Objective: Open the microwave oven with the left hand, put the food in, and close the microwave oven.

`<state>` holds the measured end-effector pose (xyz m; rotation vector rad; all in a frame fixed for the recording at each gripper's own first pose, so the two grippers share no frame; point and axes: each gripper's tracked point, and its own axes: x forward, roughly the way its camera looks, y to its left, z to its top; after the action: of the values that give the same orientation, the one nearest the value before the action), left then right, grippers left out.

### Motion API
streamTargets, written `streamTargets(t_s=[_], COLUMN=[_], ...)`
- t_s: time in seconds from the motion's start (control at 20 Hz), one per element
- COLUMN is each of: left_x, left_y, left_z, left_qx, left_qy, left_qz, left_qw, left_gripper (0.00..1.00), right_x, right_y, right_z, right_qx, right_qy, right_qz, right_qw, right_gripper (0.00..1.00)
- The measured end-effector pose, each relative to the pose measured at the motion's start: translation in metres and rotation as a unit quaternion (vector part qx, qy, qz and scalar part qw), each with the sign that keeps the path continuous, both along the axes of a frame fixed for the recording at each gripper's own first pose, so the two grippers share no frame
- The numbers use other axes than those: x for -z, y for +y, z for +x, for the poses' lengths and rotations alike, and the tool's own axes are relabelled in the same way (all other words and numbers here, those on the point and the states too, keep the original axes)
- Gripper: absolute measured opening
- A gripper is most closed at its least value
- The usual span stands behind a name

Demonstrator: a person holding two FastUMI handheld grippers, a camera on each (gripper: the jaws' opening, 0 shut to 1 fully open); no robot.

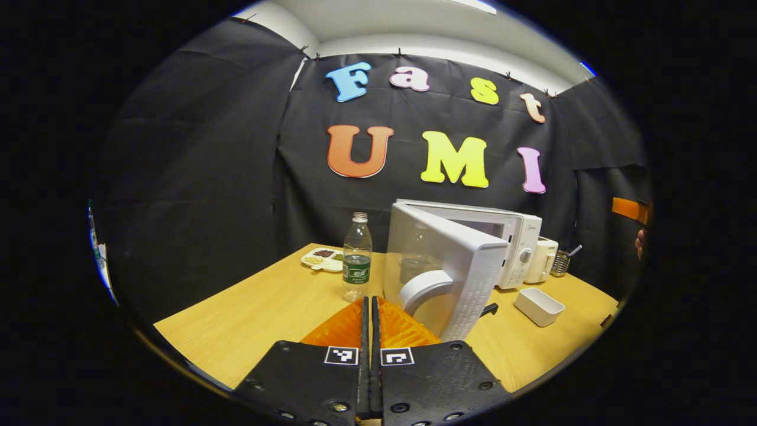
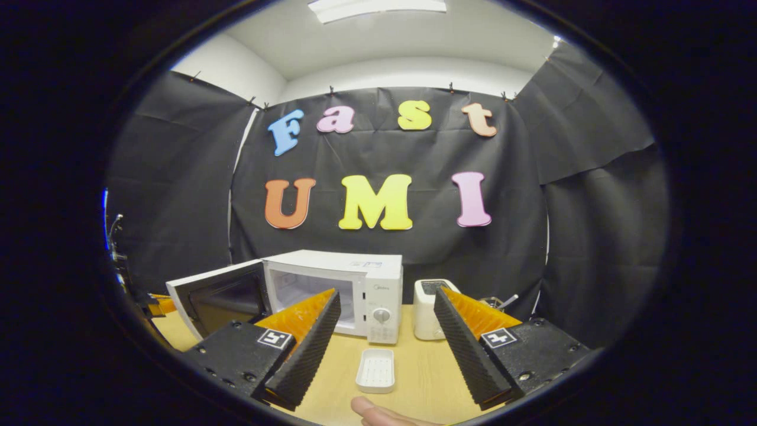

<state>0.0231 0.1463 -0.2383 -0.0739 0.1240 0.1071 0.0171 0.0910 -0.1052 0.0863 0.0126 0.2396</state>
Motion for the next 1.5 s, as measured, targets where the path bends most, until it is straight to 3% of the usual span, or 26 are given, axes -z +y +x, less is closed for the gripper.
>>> streamTargets(t_s=[0.05,0.1,0.35,0.4,0.45,0.5,0.8,1.05,1.1,1.15,1.2,1.25,1.3,1.35,1.4,1.45,1.5], left_x=[-0.001,-0.003,-0.003,-0.002,-0.002,-0.003,-0.003,-0.006,-0.006,-0.006,-0.005,-0.005,-0.002,0.001,0.002,0.002,0.002], left_y=[-0.011,-0.024,-0.087,-0.097,-0.109,-0.121,-0.181,-0.216,-0.220,-0.224,-0.226,-0.229,-0.233,-0.237,-0.239,-0.242,-0.246], left_z=[0.004,0.009,0.035,0.042,0.048,0.054,0.094,0.133,0.141,0.149,0.157,0.165,0.173,0.180,0.189,0.196,0.205], left_qx=[0.007,0.017,0.068,0.077,0.086,0.097,0.140,0.158,0.158,0.158,0.158,0.158,0.159,0.161,0.162,0.163,0.165], left_qy=[-0.002,-0.003,-0.006,-0.006,-0.007,-0.007,-0.004,-0.006,-0.007,-0.009,-0.009,-0.009,-0.005,-0.002,-0.001,-0.002,-0.001], left_qz=[0.003,0.005,0.002,0.000,-0.004,-0.007,0.002,0.006,0.007,0.007,0.007,0.007,0.006,0.006,0.005,0.006,0.008], left_qw=[1.000,1.000,0.998,0.997,0.996,0.995,0.990,0.987,0.987,0.987,0.987,0.987,0.987,0.987,0.987,0.987,0.986], left_gripper=[0.00,0.00,0.00,0.00,0.00,0.00,0.00,0.00,0.11,0.00,0.11,0.00,0.00,0.11,0.00,0.11,0.00], right_x=[-0.001,-0.001,0.002,0.002,0.002,0.001,0.002,0.006,0.007,0.007,0.007,0.007,0.007,0.007,0.008,0.008,0.009], right_y=[-0.005,-0.009,-0.030,-0.033,-0.036,-0.039,-0.061,-0.065,-0.066,-0.066,-0.067,-0.069,-0.072,-0.075,-0.078,-0.080,-0.083], right_z=[-0.001,-0.003,0.001,0.002,0.004,0.006,0.017,0.029,0.030,0.032,0.033,0.035,0.037,0.038,0.040,0.041,0.043], right_qx=[0.002,0.002,0.014,0.014,0.015,0.017,0.027,0.025,0.024,0.022,0.022,0.022,0.023,0.024,0.025,0.025,0.027], right_qy=[-0.001,-0.001,0.001,0.001,0.001,0.000,-0.005,-0.006,-0.006,-0.007,-0.008,-0.009,-0.010,-0.011,-0.012,-0.012,-0.013], right_qz=[0.002,0.004,0.009,0.010,0.012,0.012,0.030,0.038,0.036,0.035,0.034,0.032,0.033,0.034,0.036,0.037,0.038], right_qw=[1.000,1.000,1.000,1.000,1.000,1.000,0.999,0.999,0.999,0.999,0.999,0.999,0.999,0.999,0.999,0.999,0.999], right_gripper=[0.92,1.00,1.00,0.92,0.92,1.00,1.00,1.00,1.00,0.92,0.92,1.00,1.00,1.00,1.00,1.00,1.00])
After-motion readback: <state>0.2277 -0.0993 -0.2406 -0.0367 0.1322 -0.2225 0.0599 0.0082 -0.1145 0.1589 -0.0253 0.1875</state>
